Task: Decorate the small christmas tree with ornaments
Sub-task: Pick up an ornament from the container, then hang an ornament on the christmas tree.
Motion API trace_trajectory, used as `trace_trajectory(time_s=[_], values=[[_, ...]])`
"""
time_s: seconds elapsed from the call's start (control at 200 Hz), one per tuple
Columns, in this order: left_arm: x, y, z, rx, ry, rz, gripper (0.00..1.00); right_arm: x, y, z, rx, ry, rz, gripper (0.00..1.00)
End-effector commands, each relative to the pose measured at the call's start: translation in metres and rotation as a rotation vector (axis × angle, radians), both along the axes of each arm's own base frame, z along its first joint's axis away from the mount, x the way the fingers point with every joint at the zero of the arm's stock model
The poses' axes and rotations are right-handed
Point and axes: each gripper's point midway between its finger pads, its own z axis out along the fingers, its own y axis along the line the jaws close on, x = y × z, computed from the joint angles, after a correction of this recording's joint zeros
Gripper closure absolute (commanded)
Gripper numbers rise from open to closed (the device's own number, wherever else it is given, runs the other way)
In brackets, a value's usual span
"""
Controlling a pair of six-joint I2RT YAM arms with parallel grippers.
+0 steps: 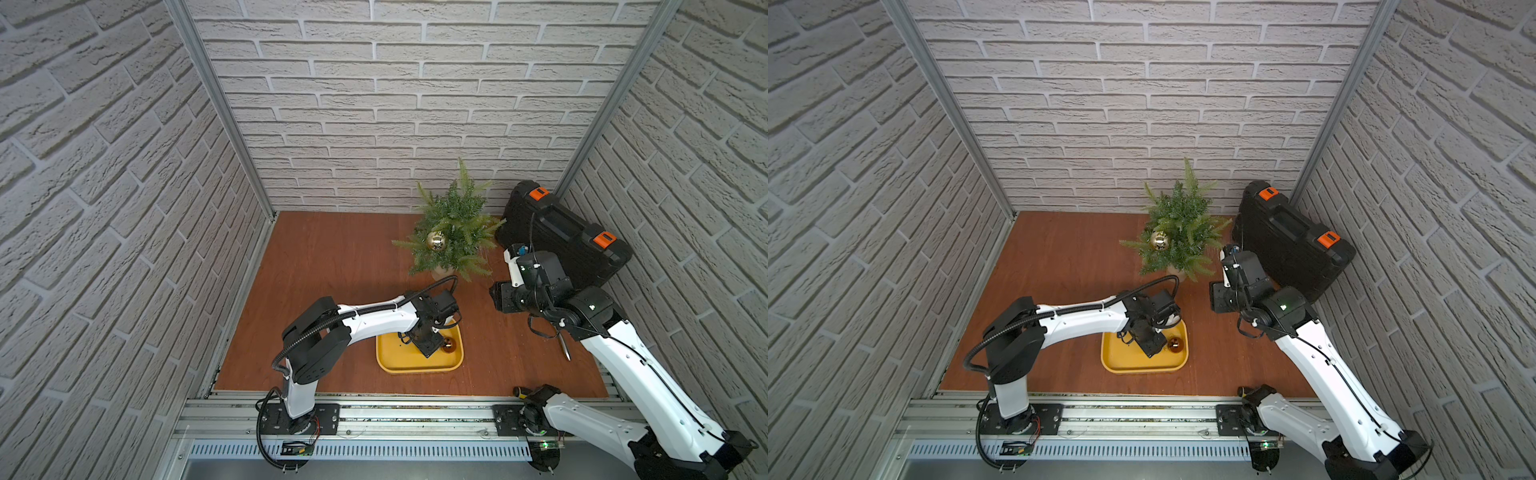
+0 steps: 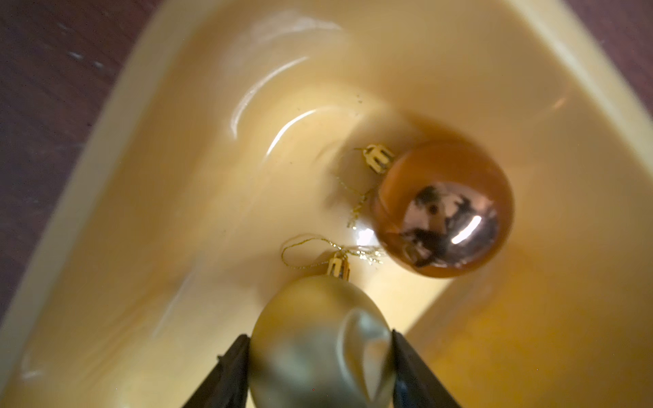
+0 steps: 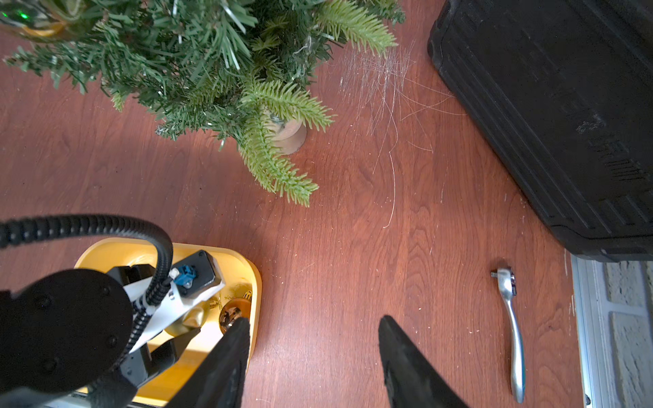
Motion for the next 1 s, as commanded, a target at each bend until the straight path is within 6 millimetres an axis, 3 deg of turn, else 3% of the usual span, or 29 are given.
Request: trace_trajectory(time_s=[0.0, 0.15, 0.4, 0.75, 0.995], values=[[0.007, 0.010, 0.011, -0.015, -0.025, 0.040, 0.45, 0.005, 0.002, 0.005, 0.022, -0.032, 0.000, 0.41], [0.014, 0.014, 0.022, -0.095, -0.020, 0.106, 0.46, 0.006, 0.004, 0.006, 0.029, -0.032, 0.003, 0.41], [0.022, 0.019, 0.063, -0.261, -0.061, 0.147, 0.45, 0.006, 0.005, 0.008, 0.035, -0.035, 0.007, 0.41], [0.034, 0.043, 0.152, -0.302, -0.327, -0.025, 0.43, 0.008, 0.011, 0.026, 0.097, -0.111, 0.020, 0.43], [0.052, 0.047, 0.224, -0.343, -0.505, -0.099, 0.43, 0.017, 0.018, 0.047, 0.186, -0.184, 0.042, 0.45]])
